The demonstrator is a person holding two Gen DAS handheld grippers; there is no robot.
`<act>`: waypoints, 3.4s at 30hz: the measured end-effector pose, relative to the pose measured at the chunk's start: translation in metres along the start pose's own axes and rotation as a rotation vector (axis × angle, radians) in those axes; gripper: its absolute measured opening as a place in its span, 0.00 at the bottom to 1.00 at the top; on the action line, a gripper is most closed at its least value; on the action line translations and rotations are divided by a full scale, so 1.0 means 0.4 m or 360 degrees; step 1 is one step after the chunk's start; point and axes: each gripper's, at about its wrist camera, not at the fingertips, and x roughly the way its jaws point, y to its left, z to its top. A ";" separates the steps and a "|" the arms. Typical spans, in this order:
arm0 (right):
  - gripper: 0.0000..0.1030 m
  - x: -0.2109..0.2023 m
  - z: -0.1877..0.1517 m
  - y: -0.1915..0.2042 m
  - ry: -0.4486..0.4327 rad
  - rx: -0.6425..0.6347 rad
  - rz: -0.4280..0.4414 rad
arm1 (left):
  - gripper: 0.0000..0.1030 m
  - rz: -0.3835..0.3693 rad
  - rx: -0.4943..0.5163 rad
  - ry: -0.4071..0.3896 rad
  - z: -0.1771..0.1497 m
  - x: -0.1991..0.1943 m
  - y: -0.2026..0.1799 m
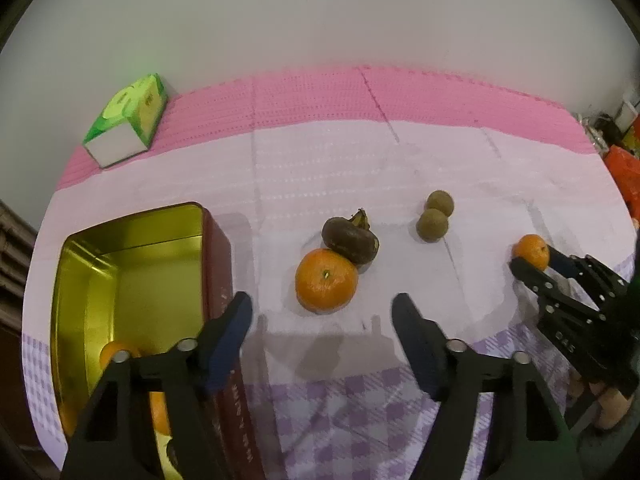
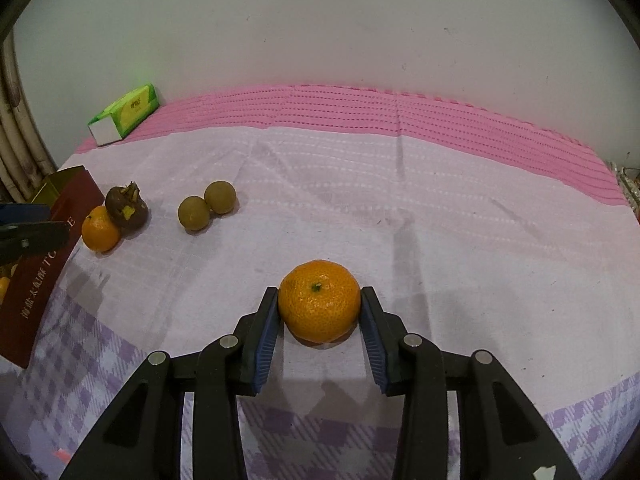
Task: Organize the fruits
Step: 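Grasp another orange with the left gripper and lift it over the tray while the right holds its orange, then lower the orange into the tin tray and open the left gripper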
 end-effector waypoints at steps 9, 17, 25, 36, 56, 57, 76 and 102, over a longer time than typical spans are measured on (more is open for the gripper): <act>0.38 -0.002 -0.001 -0.004 -0.0002 0.0015 0.0021 | 0.57 -0.0001 0.0011 0.0069 0.018 0.063 -0.014; 0.39 -0.002 -0.002 -0.004 -0.0002 0.0015 0.0022 | 0.42 0.0004 -0.0017 0.0111 0.029 0.102 -0.010; 0.39 -0.005 -0.004 -0.003 -0.0002 0.0011 0.0014 | 0.41 -0.0003 -0.0036 0.0098 0.021 0.088 -0.005; 0.39 0.001 0.000 0.011 0.0005 -0.0008 -0.0009 | 0.41 -0.0027 -0.0058 0.0022 -0.021 -0.019 0.006; 0.39 0.012 0.003 0.022 0.0010 -0.0034 -0.0039 | 0.41 0.0192 -0.0364 -0.0141 -0.118 -0.234 0.302; 0.39 0.012 0.003 0.021 0.0010 -0.0034 -0.0040 | 0.41 0.0201 -0.0387 -0.0137 -0.128 -0.230 0.316; 0.39 0.014 0.002 0.024 0.0010 -0.0037 -0.0047 | 0.41 0.0254 -0.0602 0.0024 -0.218 -0.101 0.453; 0.41 0.020 0.003 0.020 0.0013 -0.0041 -0.0060 | 0.42 0.0265 -0.0523 0.0127 -0.228 -0.053 0.435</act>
